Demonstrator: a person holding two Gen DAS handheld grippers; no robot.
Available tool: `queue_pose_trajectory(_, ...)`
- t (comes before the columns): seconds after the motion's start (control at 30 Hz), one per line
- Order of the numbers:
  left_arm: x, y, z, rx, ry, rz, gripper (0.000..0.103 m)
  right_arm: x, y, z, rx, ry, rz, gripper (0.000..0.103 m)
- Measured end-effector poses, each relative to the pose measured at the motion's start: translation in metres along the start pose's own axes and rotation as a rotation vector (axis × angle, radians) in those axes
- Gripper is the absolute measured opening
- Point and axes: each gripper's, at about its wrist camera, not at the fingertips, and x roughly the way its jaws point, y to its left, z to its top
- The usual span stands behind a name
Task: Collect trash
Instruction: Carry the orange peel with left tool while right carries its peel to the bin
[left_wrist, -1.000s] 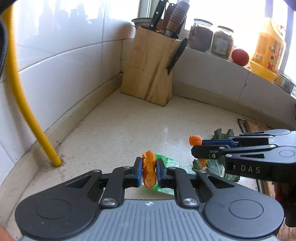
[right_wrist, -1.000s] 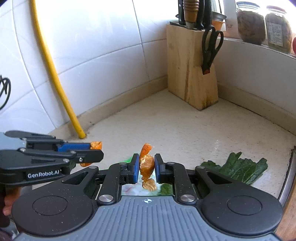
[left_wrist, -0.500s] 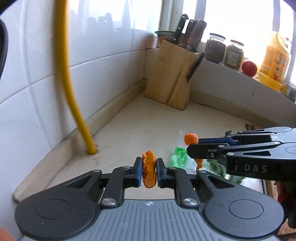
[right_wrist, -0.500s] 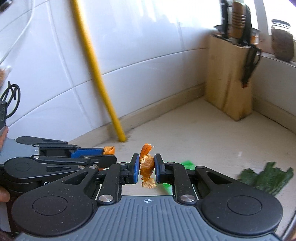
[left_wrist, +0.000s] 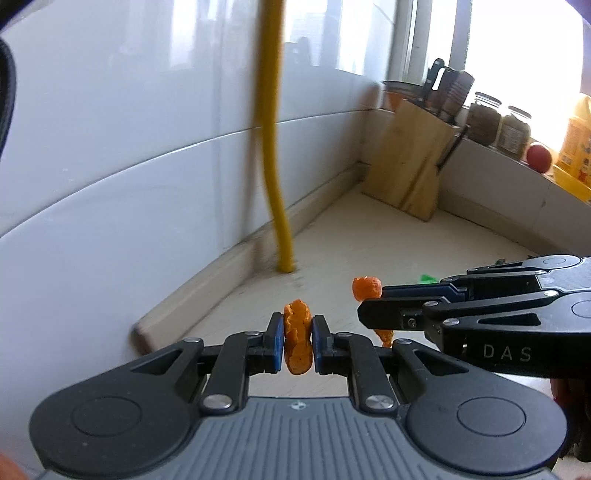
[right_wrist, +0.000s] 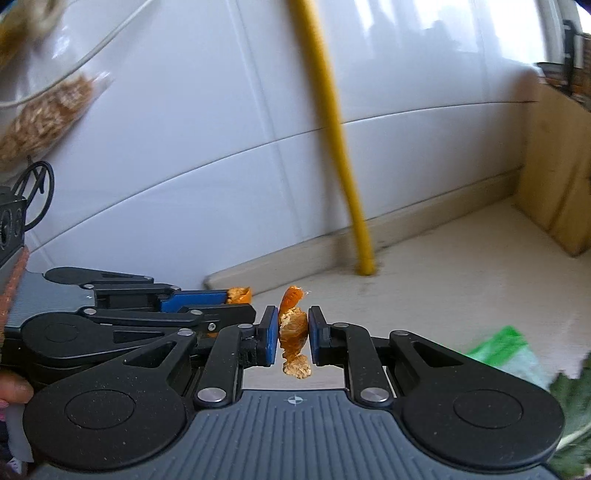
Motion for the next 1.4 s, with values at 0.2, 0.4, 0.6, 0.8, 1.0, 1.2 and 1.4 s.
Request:
queue_pose_trajectory(0.2, -0.021, 0.03, -0.016, -0.039, -0.005, 0.044, 0.015, 0.019, 0.04, -0.002, -0.038, 0.036, 0.058, 0.023)
queue_pose_trajectory(0.4, -0.038, 0.062, -0.036, -0.09, -0.002, 0.094, 0.015, 0.036, 0.077, -0.007, -0.066, 0.074, 0.118, 0.023)
queue_pose_trajectory(0.6, -0.051, 0.087, -0.06, -0.134, 0.019, 0.126, 0.015, 0.053, 0.105, -0.018, -0.083, 0.126, 0.161, 0.023)
queue_pose_trajectory(0.8, -0.059, 0.104, -0.079, -0.172, 0.036, 0.135, 0.015, 0.067, 0.12, -0.029, -0.078, 0.172, 0.182, 0.023)
queue_pose_trajectory(1.0, -0.067, 0.115, -0.094, -0.2, 0.043, 0.13, 0.015, 0.079, 0.131, -0.039, -0.077, 0.208, 0.182, 0.023)
queue_pose_trajectory(1.2, -0.069, 0.12, -0.108, -0.213, 0.064, 0.125, 0.015, 0.094, 0.137, -0.052, -0.072, 0.246, 0.167, 0.023)
queue_pose_trajectory(1.4, -0.064, 0.118, -0.116, -0.201, 0.079, 0.104, 0.015, 0.102, 0.137, -0.066, -0.048, 0.278, 0.133, 0.023)
